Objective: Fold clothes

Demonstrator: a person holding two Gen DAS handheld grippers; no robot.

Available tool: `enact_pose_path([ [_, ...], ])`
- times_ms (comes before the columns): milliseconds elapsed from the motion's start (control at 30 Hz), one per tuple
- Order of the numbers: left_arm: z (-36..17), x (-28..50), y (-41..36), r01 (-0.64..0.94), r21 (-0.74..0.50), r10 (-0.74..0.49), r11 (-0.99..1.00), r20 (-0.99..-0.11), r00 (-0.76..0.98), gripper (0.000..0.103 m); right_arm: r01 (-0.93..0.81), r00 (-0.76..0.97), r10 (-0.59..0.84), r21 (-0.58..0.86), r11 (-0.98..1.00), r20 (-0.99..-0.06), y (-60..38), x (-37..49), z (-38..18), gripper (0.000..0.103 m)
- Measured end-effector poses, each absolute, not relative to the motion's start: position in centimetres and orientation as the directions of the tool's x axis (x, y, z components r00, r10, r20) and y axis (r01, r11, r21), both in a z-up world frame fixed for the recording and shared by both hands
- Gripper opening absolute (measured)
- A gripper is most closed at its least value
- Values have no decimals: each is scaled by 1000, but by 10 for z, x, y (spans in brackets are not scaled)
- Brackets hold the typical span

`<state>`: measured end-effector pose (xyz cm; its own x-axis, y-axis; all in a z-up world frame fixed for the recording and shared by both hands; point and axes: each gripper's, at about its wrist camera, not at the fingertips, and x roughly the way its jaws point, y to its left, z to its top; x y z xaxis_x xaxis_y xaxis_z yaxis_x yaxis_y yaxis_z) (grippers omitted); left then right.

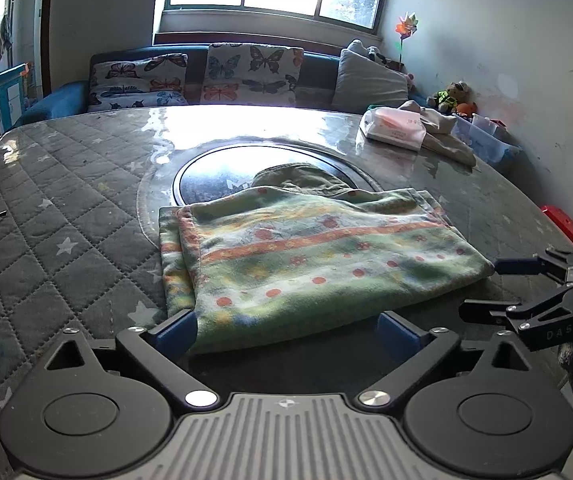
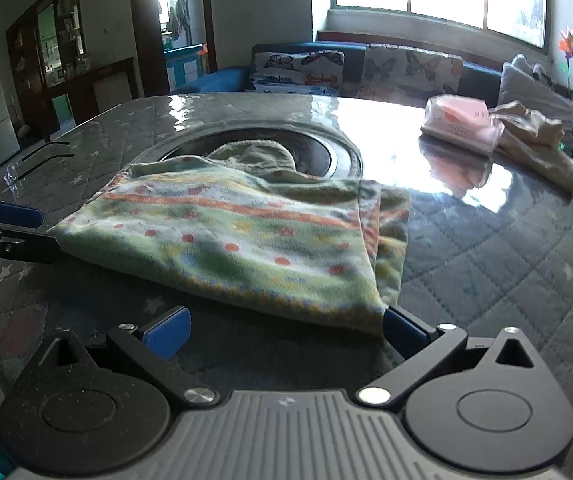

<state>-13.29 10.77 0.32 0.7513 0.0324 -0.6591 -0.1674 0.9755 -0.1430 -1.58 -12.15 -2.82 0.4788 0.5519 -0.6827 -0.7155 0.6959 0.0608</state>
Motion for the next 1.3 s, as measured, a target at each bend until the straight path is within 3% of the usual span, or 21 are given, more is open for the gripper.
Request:
enact_pose_path([
  [200, 5, -134, 111, -194, -140, 53, 971, -663, 746, 103, -702, 455, 552, 99, 705, -699, -125, -16, -37, 103],
  [833, 7, -129, 152, -264, -154, 97, 952, -666, 740, 103, -714, 473, 520, 37, 699, -711, -117, -22, -37, 103],
  [1300, 19, -121, 201, -326, -111, 176, 939, -658, 732, 103, -874, 402, 628, -76, 479, -666, -53, -50, 14, 99],
])
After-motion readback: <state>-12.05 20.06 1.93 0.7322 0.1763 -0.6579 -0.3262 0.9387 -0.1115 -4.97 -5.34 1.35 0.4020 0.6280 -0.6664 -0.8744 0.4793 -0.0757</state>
